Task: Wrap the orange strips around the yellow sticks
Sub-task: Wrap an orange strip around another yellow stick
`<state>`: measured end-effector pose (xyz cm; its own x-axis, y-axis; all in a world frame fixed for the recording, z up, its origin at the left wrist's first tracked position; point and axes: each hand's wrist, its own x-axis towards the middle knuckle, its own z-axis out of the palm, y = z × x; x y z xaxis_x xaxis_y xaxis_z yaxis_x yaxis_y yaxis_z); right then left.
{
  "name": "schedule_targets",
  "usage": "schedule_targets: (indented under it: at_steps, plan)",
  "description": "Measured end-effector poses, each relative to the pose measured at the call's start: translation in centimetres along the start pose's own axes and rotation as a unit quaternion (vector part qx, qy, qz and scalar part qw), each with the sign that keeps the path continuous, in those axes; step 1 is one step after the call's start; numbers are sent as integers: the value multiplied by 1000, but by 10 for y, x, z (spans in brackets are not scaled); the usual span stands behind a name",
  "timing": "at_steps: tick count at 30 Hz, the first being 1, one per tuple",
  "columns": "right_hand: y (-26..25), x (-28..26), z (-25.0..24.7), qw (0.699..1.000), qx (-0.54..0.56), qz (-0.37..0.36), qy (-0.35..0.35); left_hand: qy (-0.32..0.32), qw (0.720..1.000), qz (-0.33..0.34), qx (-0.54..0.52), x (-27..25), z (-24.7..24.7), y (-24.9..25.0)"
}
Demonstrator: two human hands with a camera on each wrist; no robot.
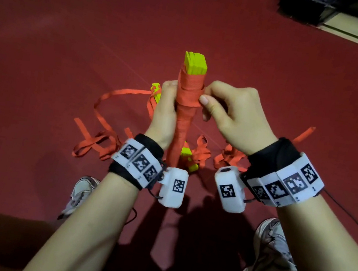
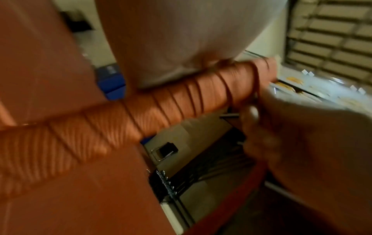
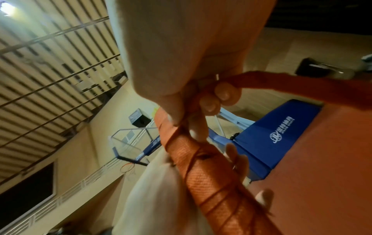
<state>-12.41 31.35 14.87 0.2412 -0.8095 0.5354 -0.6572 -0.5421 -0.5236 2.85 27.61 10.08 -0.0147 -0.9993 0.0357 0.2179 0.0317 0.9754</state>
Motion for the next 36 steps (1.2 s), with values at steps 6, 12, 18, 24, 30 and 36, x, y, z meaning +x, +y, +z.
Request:
schedule_targets:
  at_steps: [6, 12, 18, 24, 30, 36]
  plan:
    - [-8, -1, 7, 998, -51, 8, 28, 124, 954, 228, 153, -4, 0, 13]
    - [-14, 0, 12, 997, -64, 34, 28, 36, 952, 253, 170, -27, 12, 2]
    - [-12, 2, 9, 993, -51, 94, 44, 10, 967, 217, 134, -10, 5, 8]
    - [4, 6, -16, 975, 42, 199, 87, 29, 981, 177, 80, -4, 0, 16]
    - [-7, 8, -3, 960, 151, 208, 114, 48, 986, 156, 36, -3, 3, 18]
    - [-21, 2, 21, 983, 63, 161, 69, 45, 983, 158, 76, -7, 11, 17]
